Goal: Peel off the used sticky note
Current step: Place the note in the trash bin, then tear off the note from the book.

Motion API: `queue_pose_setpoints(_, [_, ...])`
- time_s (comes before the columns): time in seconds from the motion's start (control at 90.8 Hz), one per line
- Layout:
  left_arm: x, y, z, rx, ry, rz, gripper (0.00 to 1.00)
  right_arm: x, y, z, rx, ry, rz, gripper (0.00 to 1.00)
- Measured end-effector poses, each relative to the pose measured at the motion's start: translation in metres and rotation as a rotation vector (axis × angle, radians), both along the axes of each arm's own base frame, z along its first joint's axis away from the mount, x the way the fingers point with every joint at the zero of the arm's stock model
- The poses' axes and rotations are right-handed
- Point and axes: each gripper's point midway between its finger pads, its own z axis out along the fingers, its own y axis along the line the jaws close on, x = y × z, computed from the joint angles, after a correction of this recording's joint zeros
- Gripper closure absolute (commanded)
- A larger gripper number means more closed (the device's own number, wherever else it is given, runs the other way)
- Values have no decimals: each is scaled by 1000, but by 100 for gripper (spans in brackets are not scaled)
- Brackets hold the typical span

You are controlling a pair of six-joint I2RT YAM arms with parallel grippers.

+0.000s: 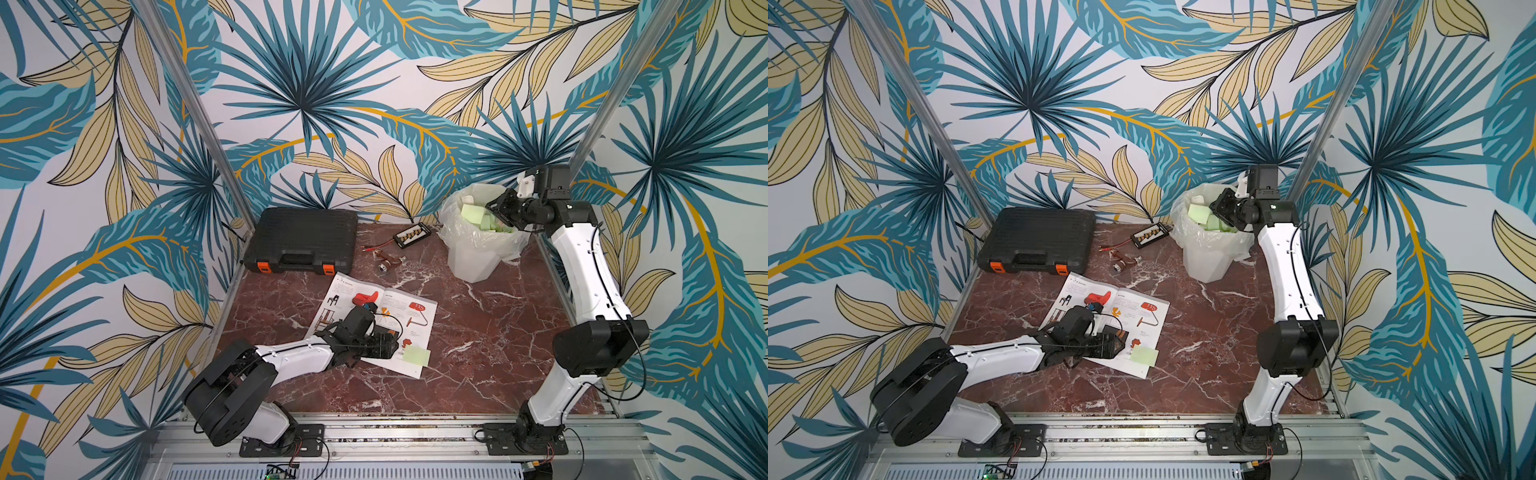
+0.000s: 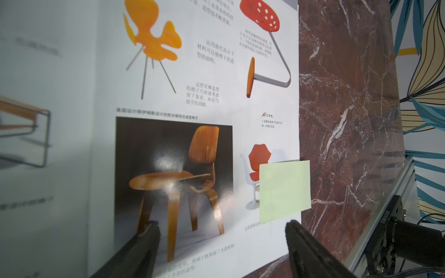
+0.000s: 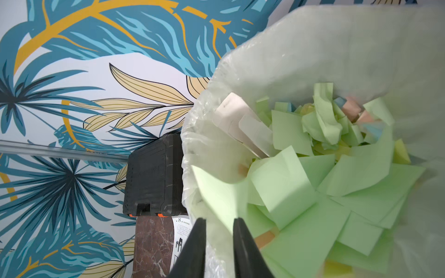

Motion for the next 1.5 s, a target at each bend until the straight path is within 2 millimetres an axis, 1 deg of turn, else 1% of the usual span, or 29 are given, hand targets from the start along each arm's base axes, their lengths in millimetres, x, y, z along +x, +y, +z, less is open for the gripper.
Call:
queue_pose_setpoints(0.088, [0,0,0,-1,-2,0,14,4,-7,-3,-31,26,-10,67])
queue_pose_setpoints(0.165, [1,0,0,-2,-3,0,14,3,-11,-7,-55,53,-16,65])
queue_pose_setpoints(0.375, [2,-1,0,-5,-6,0,14,-9,-14,-7,-83,89,-9,63])
queue_pose_setpoints(0.441, [2,-2,0,-5,-6,1,15,-17,-12,-8,-80,92,-2,63])
queue_pose_setpoints(0.529, [4,-3,-1,-8,-6,3,18,-38,-8,-16,-64,110,11,63])
queue_pose_setpoints(0.584, [5,-4,-1,-12,-7,5,19,-56,-6,-20,-50,116,18,63])
queue_pose_setpoints(0.727, [7,-5,-2,-11,-9,9,22,-96,5,-26,5,81,40,63])
queue_pose_setpoints(0.837, [9,-5,-2,-6,-10,11,23,-126,16,-40,53,61,65,63])
queue_pose_setpoints(0.991, [11,-6,-3,-2,-8,13,24,-163,32,-74,130,77,103,62])
queue_pose_setpoints(1.091, [13,-8,-3,0,-7,13,24,-184,44,-101,177,111,134,63])
queue_pose_setpoints(1.212, [15,-10,-3,3,-4,13,24,-207,59,-139,220,171,171,62])
queue_pose_setpoints(1.3, [15,-10,-3,8,-2,10,24,-223,75,-173,242,235,210,62])
queue_pose_setpoints(1.432, [17,-10,-3,14,-1,12,24,-249,95,-234,264,366,250,62])
queue_pose_setpoints(1.498, [17,-10,-3,17,-4,10,24,-260,103,-258,270,421,262,62])
